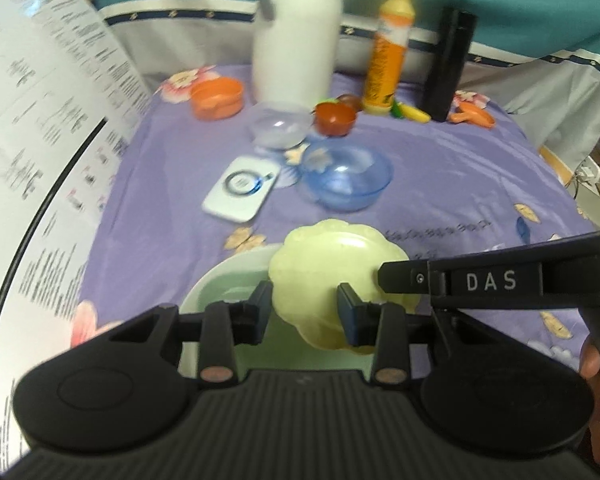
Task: Organize plates and bowls
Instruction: 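Carry the yellow plate over and lower it onto the green plate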
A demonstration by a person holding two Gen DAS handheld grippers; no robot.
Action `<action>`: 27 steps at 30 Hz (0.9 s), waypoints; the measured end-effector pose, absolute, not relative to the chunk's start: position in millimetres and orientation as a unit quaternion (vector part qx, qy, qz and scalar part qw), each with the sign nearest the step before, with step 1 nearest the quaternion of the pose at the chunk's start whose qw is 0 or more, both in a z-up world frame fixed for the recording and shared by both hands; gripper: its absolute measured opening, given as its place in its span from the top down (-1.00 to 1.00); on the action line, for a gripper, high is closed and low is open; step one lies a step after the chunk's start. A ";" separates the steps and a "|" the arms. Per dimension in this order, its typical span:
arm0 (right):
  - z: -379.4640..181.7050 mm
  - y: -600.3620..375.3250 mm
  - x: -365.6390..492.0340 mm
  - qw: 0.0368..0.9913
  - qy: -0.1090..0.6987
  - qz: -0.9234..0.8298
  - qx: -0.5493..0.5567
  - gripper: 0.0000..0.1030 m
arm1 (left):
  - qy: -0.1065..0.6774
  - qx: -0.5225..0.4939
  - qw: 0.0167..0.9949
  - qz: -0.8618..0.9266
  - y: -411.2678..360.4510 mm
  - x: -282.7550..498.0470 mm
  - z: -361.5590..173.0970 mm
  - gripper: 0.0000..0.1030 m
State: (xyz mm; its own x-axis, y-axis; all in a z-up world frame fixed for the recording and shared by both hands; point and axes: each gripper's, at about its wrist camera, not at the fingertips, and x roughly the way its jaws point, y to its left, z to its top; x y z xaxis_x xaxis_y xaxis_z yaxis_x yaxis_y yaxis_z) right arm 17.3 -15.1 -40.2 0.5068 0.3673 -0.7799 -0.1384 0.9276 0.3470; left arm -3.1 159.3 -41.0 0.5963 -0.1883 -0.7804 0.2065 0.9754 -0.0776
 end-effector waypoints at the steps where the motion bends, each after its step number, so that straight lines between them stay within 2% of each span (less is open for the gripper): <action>1: -42.8 -9.4 17.5 0.857 0.479 0.150 0.117 0.55 | 0.438 0.009 0.892 -0.108 164.3 -5.3 -43.4 0.32; 27: -87.9 28.6 30.2 0.827 0.534 0.157 0.079 0.54 | 0.487 -0.006 0.866 -0.111 191.0 0.2 -89.6 0.31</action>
State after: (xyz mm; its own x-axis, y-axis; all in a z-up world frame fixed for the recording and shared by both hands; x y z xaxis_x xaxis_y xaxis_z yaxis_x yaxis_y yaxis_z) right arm 30.2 28.6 -87.9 0.3817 0.3436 -0.8580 -0.1744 0.9384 0.2982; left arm 0.2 191.0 -89.6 0.5009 -0.1986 -0.8424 0.1863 0.9752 -0.1191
